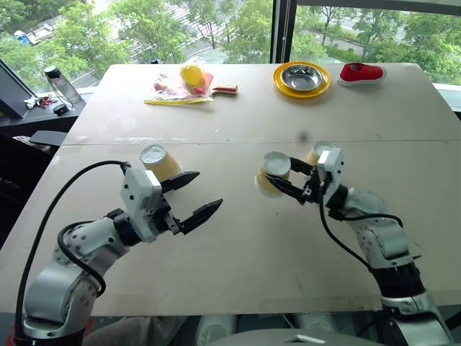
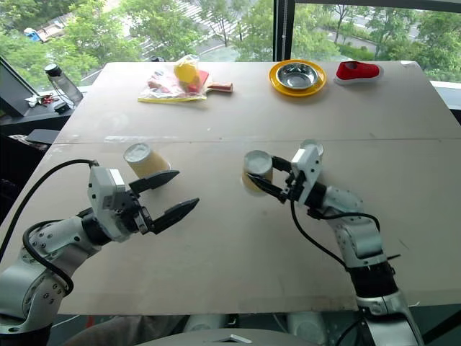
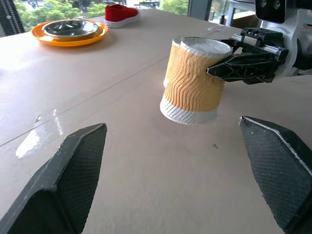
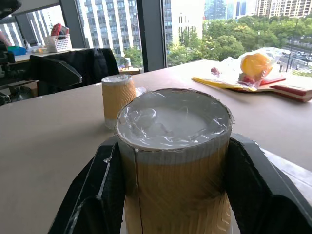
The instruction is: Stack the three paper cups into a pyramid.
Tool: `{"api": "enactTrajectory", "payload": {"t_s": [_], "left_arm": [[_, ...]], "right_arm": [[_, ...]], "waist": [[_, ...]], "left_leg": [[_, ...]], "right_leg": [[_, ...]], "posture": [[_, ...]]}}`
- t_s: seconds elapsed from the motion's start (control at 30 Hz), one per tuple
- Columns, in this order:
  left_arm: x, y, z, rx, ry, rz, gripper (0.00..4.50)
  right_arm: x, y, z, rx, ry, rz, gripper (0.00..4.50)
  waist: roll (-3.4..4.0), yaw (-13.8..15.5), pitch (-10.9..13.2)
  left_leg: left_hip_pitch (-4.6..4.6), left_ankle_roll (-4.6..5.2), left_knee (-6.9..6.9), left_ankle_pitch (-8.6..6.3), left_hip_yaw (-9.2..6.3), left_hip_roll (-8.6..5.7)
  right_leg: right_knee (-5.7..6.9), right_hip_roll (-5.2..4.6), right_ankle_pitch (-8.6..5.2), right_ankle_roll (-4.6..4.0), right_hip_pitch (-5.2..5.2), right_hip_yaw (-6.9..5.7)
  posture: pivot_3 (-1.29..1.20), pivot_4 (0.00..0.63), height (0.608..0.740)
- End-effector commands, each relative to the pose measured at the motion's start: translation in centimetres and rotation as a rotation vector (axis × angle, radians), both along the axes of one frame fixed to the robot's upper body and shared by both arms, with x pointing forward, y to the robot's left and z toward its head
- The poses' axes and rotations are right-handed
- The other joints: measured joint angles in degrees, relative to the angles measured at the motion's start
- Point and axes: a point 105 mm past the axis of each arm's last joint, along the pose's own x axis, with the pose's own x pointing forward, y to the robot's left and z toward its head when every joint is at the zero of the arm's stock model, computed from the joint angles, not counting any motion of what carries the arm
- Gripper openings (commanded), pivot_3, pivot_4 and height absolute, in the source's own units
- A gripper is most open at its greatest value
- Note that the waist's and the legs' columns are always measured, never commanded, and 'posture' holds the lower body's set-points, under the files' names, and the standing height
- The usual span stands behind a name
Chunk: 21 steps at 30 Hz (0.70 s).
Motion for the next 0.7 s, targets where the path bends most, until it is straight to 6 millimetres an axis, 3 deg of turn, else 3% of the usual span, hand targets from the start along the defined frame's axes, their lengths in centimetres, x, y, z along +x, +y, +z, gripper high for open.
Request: {"api": "enactTrajectory", "payload": {"t_s": [0.03,0.27,0.43,0.6,0.7], "left_arm": [[-0.2,0.2,1.0,0.006,-0.062,0.028,4.5],[-0.4,0.4,1.0,0.006,-0.061,0.038,4.5],[-0.6,-0.2,1.0,0.005,-0.052,0.0,4.5],[-0.9,-0.8,1.1,0.009,-0.041,-0.05,4.5],[-1.0,-1.7,1.5,0.014,-0.036,-0.109,4.5]], "right_arm": [[1.6,1.8,0.5,-0.015,-0.005,-0.019,2.22],[2.3,3.6,-0.7,-0.057,0.056,0.022,2.22],[1.9,3.8,-0.5,-0.041,0.056,0.036,4.29],[1.5,2.2,0.2,-0.023,0.003,-0.006,4.4],[0.3,-0.3,1.3,-0.04,-0.064,-0.04,4.4]], "waist": [[-0.08,0.0,-0.05],[-0.11,-0.29,-0.06],[-0.11,-0.39,-0.06],[-0.11,-0.42,-0.06],[-0.1,0.02,-0.06]], "left_leg": [[-0.22,-0.14,0.05,0.08,0.0,-0.01],[-0.41,-0.22,0.03,0.13,0.02,0.0],[-0.39,-0.02,0.03,0.02,0.03,0.0],[-0.39,-0.02,0.03,0.02,0.04,0.0],[-0.41,-0.02,0.03,0.01,0.04,-0.01]], "right_leg": [[0.05,-0.01,0.01,0.01,-0.21,0.0],[0.08,0.0,0.01,0.01,-0.44,0.0],[0.11,0.01,0.01,0.01,-0.44,0.01],[0.12,0.01,0.01,0.01,-0.46,0.01],[0.1,-0.02,0.01,0.01,-0.45,0.0]], "posture": [[0.0,0.15,0.74],[0.0,0.15,0.74],[0.0,0.15,0.74],[0.0,0.15,0.74],[0.0,0.15,0.74]]}}
